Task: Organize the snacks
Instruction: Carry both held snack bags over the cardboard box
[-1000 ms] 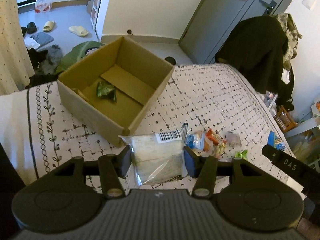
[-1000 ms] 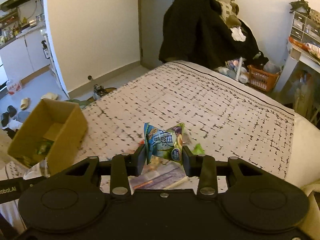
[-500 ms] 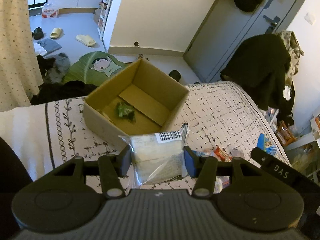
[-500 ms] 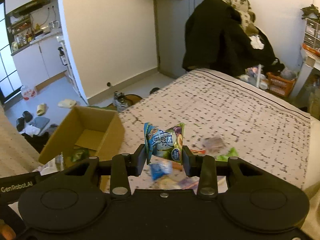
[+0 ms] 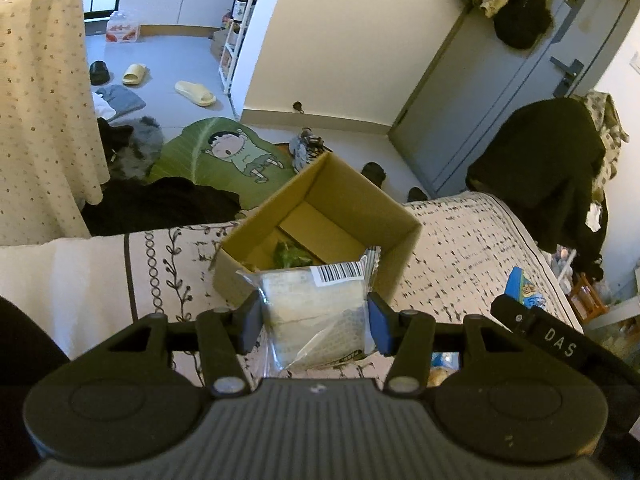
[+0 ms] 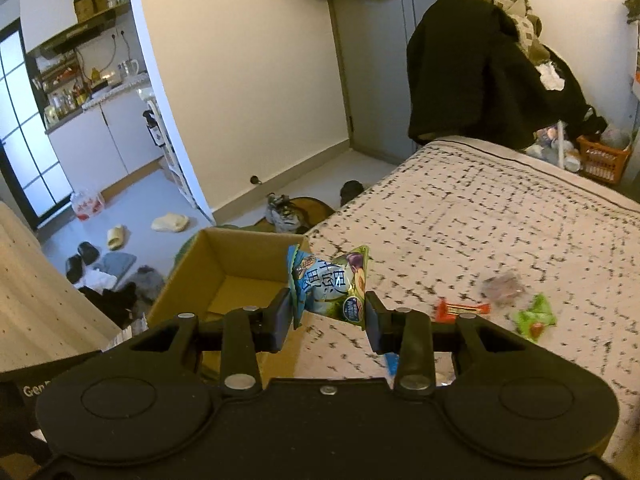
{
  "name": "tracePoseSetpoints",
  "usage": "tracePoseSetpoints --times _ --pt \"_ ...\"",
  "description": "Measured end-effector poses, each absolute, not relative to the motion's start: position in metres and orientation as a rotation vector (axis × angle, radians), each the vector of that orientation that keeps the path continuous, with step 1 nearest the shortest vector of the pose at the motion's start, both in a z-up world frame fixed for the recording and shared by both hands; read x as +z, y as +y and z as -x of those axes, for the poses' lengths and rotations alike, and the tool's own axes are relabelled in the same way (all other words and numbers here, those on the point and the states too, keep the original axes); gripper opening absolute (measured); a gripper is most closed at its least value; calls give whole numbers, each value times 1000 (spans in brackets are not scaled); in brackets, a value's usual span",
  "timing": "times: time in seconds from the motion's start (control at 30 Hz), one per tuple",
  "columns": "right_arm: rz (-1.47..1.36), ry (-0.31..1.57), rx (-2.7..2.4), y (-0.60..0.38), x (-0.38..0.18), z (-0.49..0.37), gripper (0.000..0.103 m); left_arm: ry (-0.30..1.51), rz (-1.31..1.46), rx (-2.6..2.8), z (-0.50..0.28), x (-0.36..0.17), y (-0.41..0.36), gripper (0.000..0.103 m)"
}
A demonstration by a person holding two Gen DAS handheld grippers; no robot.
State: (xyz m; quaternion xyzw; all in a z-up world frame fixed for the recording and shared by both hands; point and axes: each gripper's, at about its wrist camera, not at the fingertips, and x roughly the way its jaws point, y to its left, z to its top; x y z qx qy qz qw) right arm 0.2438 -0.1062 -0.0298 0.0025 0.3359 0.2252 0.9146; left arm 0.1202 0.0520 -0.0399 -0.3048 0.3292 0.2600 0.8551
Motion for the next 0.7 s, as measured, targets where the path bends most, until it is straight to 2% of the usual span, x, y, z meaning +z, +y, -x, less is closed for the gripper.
tracePoseSetpoints --times 0.7 --pt "-125 785 548 -55 -72 -272 37 699 673 540 -164 -68 101 53"
